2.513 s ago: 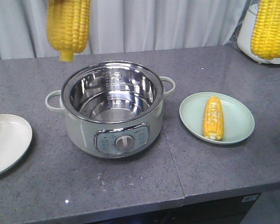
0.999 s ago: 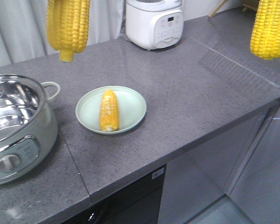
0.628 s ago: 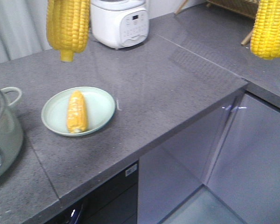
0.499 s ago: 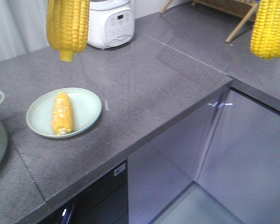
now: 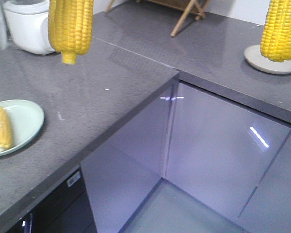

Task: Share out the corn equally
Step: 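Turn the base away from the pot toward the other counter, then drive the base toward the white and green plates by the hob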

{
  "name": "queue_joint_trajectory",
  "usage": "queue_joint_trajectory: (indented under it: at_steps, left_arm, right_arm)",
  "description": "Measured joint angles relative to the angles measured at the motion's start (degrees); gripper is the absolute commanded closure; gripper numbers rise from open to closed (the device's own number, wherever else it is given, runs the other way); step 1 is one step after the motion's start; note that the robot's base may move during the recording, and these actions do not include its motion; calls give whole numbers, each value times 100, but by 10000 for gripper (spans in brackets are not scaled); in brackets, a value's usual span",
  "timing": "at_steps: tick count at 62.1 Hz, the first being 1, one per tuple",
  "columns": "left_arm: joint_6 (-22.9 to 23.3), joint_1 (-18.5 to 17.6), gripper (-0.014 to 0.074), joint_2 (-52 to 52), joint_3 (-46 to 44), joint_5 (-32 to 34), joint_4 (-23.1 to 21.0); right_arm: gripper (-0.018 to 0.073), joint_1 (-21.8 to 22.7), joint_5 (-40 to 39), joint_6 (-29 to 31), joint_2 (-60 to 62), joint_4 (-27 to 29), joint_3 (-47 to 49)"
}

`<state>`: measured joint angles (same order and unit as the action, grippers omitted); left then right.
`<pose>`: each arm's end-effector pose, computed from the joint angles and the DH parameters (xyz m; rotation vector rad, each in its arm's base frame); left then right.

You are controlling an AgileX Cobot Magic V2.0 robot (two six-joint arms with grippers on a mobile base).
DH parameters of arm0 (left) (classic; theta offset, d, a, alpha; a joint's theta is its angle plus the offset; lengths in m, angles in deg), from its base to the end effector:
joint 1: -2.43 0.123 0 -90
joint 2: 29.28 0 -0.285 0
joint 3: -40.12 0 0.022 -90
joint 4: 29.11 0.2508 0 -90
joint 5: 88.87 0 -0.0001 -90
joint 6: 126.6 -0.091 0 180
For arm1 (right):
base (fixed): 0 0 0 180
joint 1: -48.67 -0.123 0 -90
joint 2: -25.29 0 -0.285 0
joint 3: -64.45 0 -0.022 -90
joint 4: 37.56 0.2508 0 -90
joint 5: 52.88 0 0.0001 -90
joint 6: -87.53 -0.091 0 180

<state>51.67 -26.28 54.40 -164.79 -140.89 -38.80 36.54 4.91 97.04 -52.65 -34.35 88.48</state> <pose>0.2189 -0.1337 0.5236 0.5024 1.8919 -0.5107 0.2089 0.0493 0.5336 -0.3682 1.9145 0.0962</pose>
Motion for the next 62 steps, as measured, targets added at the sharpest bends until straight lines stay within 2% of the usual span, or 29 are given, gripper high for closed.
queue_joint_trajectory:
  at_steps: [62]
  left_arm:
    - [0,0,603,0,0,0,0]
  right_arm:
    - [564,0,0,0,0,0,0]
